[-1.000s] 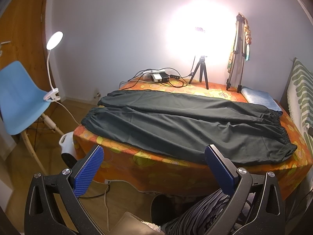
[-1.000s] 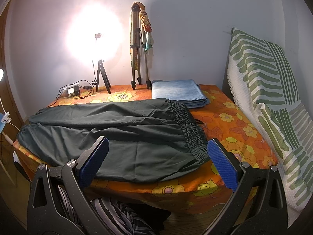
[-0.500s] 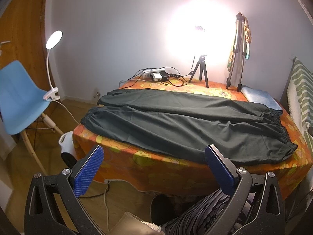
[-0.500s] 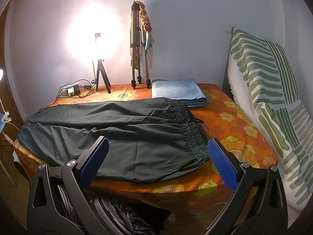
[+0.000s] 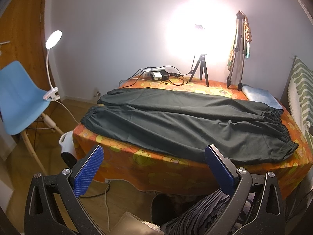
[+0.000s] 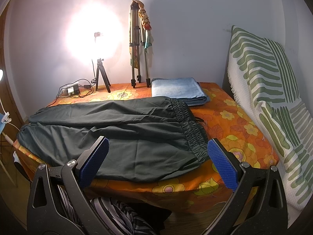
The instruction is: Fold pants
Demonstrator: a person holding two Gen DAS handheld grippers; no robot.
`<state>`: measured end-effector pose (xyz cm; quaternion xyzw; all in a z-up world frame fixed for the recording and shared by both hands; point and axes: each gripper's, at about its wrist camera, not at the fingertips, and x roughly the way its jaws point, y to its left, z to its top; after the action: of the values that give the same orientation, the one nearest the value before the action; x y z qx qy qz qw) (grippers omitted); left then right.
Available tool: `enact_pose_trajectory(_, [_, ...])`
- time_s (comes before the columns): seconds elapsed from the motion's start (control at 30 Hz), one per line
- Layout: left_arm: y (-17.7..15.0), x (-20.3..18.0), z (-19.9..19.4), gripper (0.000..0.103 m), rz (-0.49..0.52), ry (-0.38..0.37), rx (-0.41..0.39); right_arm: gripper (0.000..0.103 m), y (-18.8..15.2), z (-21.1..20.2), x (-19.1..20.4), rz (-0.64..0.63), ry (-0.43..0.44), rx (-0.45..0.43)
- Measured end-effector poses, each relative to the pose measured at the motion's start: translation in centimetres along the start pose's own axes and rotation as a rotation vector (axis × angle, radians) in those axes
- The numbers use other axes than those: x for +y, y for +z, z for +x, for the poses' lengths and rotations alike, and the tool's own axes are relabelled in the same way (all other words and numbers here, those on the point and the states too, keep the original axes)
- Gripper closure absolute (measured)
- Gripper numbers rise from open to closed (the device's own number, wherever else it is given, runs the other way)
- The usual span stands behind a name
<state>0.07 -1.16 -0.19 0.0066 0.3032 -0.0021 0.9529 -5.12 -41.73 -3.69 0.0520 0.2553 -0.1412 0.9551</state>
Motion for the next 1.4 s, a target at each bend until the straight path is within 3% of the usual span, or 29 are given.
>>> enact_pose_trajectory(0.77, [-0.1,1.4,1.8,0.0,-0.013,0.005,0.026,0.0,-0.3,1.7,1.3,-0.035,0.022,0.032])
enact_pose_trajectory(1.07, [-0.4,4.9,5.1,0.0,-0.093,0.021,0.109,0.0,0.4,3.5,3.5,-0.121,0.093,0.042])
enact_pose_trajectory(1.4, [-0.1,7.8,8.5,0.001,-0.071,0.088,0.169,0.008,1.1,6.7,6.1,-0.21,0.183,0.083])
